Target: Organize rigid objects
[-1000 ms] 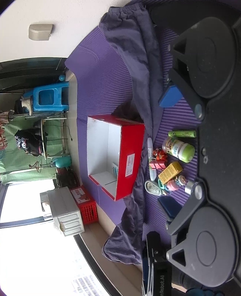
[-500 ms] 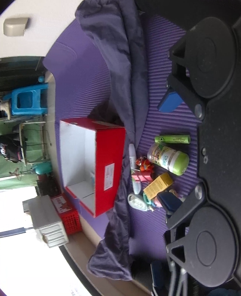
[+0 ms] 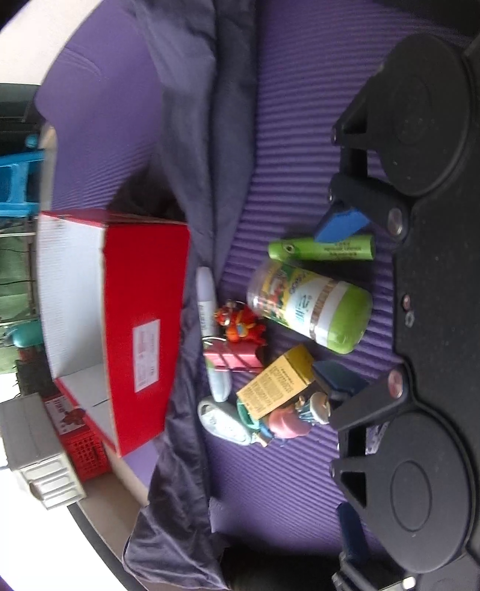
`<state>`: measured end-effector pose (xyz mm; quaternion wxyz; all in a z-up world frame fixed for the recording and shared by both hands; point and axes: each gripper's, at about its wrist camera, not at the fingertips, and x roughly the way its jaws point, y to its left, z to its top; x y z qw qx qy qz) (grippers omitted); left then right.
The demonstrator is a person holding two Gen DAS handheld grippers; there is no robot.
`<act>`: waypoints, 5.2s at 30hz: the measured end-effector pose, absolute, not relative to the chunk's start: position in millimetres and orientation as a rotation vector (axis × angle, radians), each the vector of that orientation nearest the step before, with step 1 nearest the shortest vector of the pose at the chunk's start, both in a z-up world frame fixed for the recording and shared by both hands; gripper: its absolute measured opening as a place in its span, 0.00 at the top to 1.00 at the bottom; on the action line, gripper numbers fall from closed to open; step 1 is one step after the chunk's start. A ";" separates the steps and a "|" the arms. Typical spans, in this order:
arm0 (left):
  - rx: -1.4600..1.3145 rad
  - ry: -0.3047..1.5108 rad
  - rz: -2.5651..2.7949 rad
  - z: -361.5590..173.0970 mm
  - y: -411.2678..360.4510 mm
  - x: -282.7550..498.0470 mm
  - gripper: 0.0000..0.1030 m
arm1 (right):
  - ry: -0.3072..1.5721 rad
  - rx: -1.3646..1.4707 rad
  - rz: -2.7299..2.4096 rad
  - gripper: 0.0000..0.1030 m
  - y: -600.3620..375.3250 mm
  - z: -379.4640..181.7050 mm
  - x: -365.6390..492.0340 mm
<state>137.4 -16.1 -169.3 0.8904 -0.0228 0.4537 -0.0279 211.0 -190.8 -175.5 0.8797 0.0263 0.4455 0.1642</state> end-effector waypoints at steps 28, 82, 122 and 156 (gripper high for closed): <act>-0.097 1.004 -0.085 -175.3 -5.4 142.9 0.61 | 1.022 0.075 0.291 0.54 -177.6 -184.5 225.3; 0.032 0.794 -0.070 -34.4 31.1 367.7 0.68 | 0.723 0.011 0.321 0.56 -167.5 -61.4 354.1; -0.047 0.926 -0.071 -70.5 57.8 386.7 0.47 | 0.797 -0.059 0.347 0.32 -151.8 -91.6 373.2; -0.094 1.058 0.162 -141.0 82.3 233.2 0.00 | 0.834 -0.015 0.375 0.18 -199.3 -98.1 252.5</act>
